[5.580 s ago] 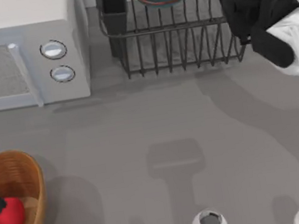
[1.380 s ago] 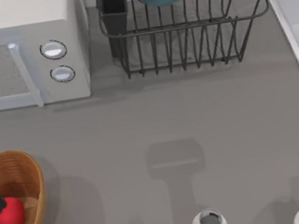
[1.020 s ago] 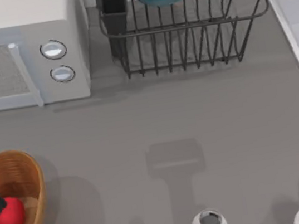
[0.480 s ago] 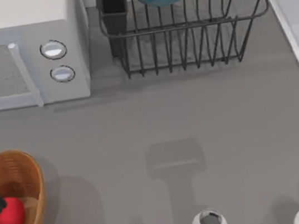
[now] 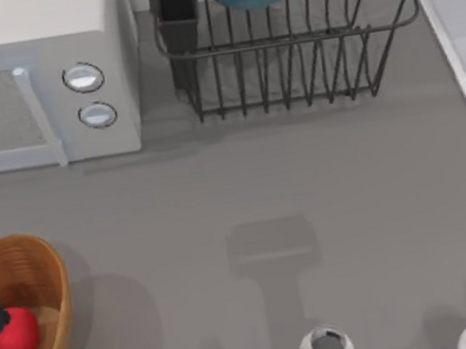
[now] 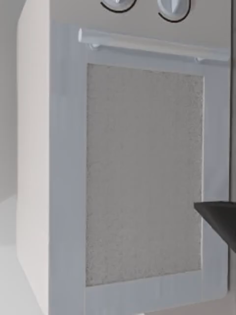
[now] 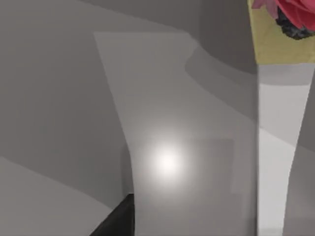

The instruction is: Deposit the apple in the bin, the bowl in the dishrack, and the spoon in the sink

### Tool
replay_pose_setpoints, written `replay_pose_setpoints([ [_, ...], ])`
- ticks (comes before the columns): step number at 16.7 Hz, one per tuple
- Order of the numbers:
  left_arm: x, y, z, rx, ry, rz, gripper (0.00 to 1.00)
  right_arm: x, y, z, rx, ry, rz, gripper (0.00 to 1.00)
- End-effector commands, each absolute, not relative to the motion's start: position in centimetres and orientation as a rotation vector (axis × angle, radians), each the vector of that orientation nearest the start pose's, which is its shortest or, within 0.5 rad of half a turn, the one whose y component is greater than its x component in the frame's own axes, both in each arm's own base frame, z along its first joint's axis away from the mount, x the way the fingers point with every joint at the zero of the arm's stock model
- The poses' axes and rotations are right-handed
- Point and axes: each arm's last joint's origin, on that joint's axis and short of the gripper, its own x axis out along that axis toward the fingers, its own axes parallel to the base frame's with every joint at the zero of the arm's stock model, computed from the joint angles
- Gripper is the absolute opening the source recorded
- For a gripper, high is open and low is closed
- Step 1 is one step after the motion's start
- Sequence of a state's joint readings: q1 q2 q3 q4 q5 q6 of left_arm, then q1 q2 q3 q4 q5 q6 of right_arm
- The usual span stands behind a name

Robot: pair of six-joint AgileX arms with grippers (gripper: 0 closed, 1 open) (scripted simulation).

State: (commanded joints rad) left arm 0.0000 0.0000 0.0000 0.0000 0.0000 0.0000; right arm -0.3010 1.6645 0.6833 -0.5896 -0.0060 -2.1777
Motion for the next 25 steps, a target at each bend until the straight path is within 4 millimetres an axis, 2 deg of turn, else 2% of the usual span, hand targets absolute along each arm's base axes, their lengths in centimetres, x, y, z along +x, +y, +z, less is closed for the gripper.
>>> replay_pose_setpoints([
  [7,10.6,-0.1,16.0,0.000,0.000,0.000,1.00,22.6,-7.0,9.3,-1.429,1.042,1.432,0.00],
  [8,10.6,-0.1,16.0,0.000,0.000,0.000,1.00,22.6,-6.9,11.5,-1.439,1.090,1.387,0.00],
  [10,10.6,-0.1,16.0,0.000,0.000,0.000,1.00,22.7,-6.9,11.8,-1.442,1.088,1.387,0.00],
  [12,10.6,-0.1,16.0,0.000,0.000,0.000,1.00,23.0,-7.0,13.1,-1.448,1.083,1.392,0.00],
  [16,10.6,-0.1,16.0,0.000,0.000,0.000,1.00,23.0,-7.0,17.2,-1.420,1.096,1.429,0.00],
  [20,10.6,-0.1,16.0,0.000,0.000,0.000,1.00,22.6,-6.9,21.1,-1.435,1.092,1.394,0.00],
  [25,10.6,-0.1,16.0,0.000,0.000,0.000,1.00,22.6,-6.9,21.3,-1.436,1.092,1.391,0.00],
])
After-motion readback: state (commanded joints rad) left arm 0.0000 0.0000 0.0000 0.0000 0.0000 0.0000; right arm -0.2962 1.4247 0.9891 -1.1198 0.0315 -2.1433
